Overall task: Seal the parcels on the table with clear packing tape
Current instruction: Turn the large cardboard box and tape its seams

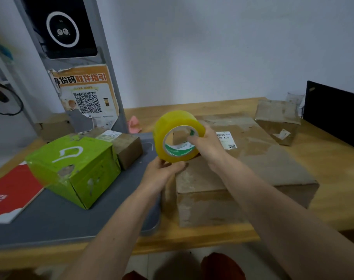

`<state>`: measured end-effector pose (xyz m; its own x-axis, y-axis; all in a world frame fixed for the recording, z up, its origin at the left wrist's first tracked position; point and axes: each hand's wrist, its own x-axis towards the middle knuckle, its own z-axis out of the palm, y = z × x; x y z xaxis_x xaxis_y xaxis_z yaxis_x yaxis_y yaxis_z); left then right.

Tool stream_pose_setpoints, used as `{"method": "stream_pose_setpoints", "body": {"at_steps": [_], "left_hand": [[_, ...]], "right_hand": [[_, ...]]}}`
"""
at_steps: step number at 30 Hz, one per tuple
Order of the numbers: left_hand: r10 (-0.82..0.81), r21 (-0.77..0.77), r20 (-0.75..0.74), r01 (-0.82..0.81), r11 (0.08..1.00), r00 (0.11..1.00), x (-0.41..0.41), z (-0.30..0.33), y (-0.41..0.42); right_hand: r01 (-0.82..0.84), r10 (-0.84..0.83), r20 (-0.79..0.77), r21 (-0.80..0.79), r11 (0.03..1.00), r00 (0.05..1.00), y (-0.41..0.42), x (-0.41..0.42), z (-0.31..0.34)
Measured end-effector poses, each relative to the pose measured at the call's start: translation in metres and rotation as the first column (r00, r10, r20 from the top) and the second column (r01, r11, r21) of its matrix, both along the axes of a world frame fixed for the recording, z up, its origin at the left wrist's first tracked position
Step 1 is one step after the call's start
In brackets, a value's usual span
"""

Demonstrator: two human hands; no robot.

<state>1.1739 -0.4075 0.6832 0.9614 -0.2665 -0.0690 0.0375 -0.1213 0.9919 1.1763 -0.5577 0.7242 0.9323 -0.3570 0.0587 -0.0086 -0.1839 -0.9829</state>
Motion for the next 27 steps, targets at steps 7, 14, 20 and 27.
{"method": "stream_pose_setpoints", "body": {"at_steps": [7,14,20,27], "left_hand": [[-0.106,-0.141,-0.044,0.099,0.985,0.993,0.011,-0.015,-0.014],[-0.161,-0.005,-0.046,0.161,0.987,0.986,0.010,-0.011,-0.012],[-0.191,0.134,-0.059,0.198,0.971,0.980,0.016,0.000,-0.012],[-0.339,0.689,0.222,0.099,0.718,0.914,0.005,0.032,-0.062]], "right_hand": [[-0.016,0.012,-0.039,-0.083,0.996,0.999,-0.008,-0.001,-0.001],[0.079,-0.084,-0.018,-0.175,0.981,0.996,-0.067,-0.024,0.012],[0.122,-0.131,-0.030,-0.218,0.968,0.991,-0.108,-0.038,0.016],[0.103,-0.105,-0.019,-0.065,0.993,0.994,-0.102,-0.041,0.007]]}}
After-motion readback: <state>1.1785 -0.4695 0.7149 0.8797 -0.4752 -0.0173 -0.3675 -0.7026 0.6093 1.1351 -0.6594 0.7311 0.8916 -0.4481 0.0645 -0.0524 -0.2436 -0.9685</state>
